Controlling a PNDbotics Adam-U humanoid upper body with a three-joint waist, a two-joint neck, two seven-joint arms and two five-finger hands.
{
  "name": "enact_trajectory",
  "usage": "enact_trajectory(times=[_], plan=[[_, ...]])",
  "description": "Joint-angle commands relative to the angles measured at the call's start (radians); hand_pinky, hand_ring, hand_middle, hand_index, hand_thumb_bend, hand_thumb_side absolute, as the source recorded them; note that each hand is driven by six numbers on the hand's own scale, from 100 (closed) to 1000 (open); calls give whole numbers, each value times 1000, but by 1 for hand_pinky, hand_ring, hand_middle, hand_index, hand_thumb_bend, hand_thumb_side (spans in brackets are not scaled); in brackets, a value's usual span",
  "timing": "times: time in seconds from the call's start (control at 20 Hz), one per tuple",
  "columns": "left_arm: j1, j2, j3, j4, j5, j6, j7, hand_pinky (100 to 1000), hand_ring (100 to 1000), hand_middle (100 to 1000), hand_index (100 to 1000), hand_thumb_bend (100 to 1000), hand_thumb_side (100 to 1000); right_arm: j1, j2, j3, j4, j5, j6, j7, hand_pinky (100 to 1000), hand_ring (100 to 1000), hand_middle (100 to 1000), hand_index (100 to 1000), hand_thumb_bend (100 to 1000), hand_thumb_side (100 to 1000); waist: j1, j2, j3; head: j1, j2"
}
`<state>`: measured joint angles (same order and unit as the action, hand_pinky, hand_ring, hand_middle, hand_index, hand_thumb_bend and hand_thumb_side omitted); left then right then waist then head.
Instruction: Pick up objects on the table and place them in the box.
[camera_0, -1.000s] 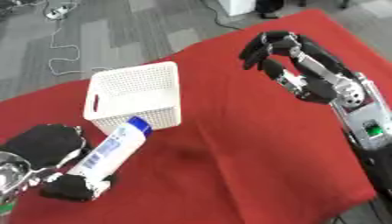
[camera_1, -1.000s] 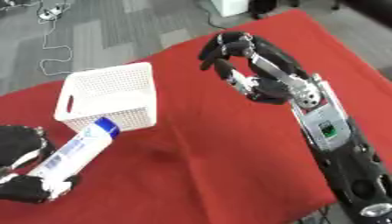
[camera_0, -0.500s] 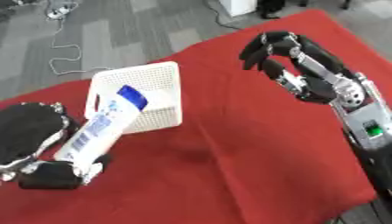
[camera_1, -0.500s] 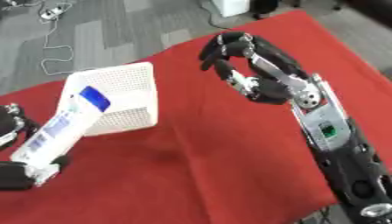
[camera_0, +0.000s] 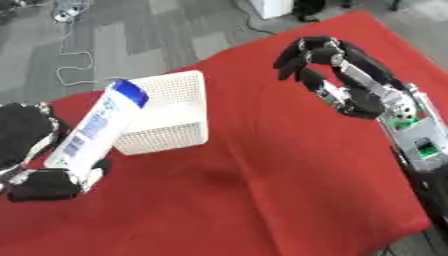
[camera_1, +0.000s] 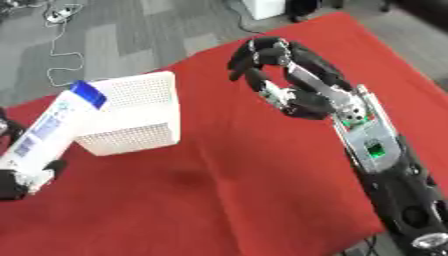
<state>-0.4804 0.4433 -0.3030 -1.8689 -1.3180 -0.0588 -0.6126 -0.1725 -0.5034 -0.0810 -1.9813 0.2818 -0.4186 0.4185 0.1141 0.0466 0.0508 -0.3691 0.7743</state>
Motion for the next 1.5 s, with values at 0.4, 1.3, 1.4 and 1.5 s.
enact_trajectory(times=[0.4,1.3,1.4,1.5], plan=[[-165,47,-37,203,-33,-93,146,100,100,100,156,254,857,-8,-23,-2,-19,-6,1,8,465,640,681,679,117,1000,-2,-16,-7,-1,-4],[-355,-129,-37,713,-136,-192,388,100,100,100,181,243,876,-40,-13,14,-19,-29,-3,29,465,640,681,681,116,1000,-1,-9,-46,29,-4],[-354,-134,-38,733,-164,-207,413,100,170,212,367,216,918,-42,-12,15,-19,-32,-2,31,465,640,680,681,115,1000,0,-9,-49,31,-4],[-345,-133,-43,733,-176,-238,426,525,638,610,688,358,1000,-42,-13,14,-19,-32,-1,32,465,640,680,682,116,1000,1,-9,-49,32,-4]])
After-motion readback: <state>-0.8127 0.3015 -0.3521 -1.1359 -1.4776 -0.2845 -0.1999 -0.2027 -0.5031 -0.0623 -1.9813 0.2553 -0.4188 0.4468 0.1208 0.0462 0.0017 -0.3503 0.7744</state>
